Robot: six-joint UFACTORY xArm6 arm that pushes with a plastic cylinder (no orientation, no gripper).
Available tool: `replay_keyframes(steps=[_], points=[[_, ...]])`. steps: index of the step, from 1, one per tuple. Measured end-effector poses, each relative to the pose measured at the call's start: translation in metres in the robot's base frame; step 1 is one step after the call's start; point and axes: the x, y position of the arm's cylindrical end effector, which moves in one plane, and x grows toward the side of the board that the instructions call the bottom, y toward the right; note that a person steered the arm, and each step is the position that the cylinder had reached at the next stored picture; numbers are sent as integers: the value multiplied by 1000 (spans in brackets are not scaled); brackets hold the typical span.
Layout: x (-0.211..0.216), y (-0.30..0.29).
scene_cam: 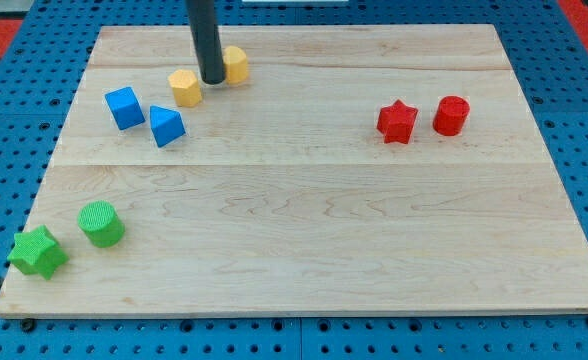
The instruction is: Move the yellow hexagon to the top left of the board
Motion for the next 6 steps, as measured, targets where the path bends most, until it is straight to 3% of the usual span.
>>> replay_keyframes(steps=[2,3,4,6], points=[[-18,15],[42,14],[50,-23],[-14,-42]])
